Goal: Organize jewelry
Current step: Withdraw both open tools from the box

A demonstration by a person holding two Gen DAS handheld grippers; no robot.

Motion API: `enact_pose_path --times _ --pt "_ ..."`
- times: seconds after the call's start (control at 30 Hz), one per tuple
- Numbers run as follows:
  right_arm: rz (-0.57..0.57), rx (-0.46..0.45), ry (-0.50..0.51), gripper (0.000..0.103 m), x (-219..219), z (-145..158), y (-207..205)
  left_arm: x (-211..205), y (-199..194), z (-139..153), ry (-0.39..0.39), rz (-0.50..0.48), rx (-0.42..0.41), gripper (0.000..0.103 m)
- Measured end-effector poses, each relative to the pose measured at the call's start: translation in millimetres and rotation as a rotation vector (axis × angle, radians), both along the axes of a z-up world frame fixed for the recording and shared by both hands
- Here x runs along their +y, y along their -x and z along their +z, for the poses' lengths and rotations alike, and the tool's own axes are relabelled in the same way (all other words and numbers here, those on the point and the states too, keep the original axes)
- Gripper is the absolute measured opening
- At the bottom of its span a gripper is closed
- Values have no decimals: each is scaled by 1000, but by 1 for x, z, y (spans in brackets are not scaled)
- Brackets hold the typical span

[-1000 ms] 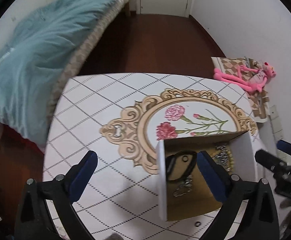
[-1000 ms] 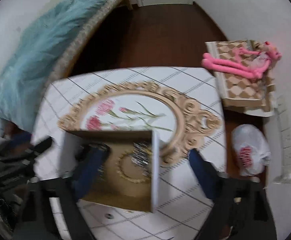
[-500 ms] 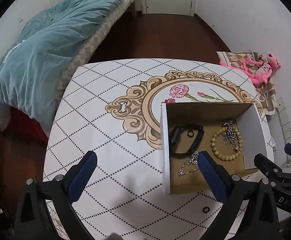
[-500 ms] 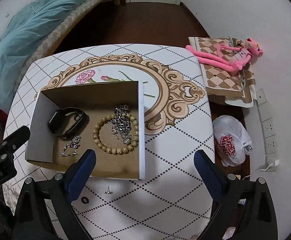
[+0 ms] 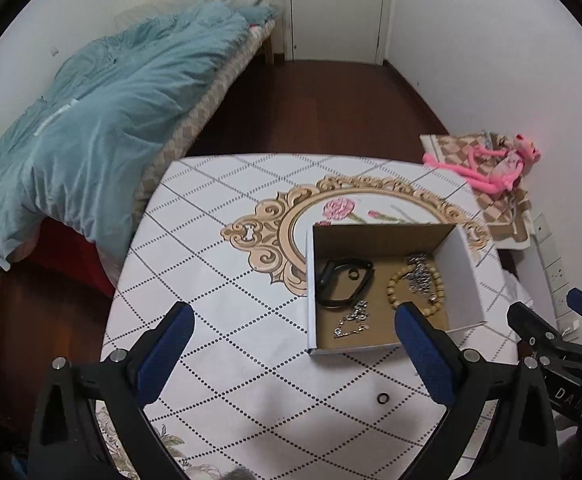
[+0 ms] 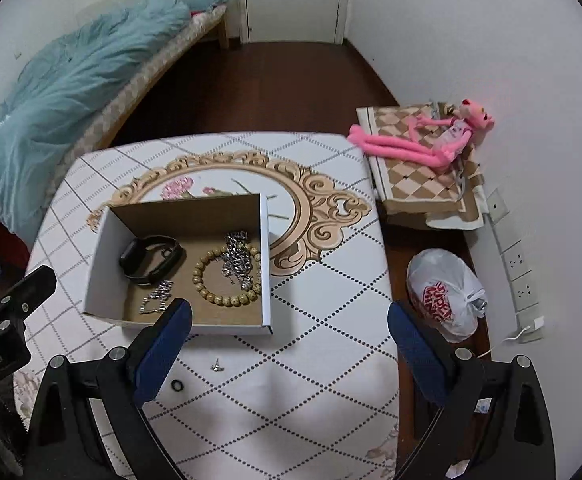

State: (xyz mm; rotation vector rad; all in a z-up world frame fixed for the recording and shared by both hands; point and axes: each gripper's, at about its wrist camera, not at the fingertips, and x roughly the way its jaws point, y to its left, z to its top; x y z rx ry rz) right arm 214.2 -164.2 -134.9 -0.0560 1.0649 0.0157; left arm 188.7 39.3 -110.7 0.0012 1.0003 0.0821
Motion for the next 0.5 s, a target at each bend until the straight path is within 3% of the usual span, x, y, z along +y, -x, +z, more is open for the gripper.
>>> enact_pose_path --times 0.3,0.5 --pt "-5 -121 -11 99 -3 52 40 -4 37 41 -6 -9 -86 102" --pt "-14 -167 -27 99 -5 72 58 -4 52 50 -7 -7 -110 102"
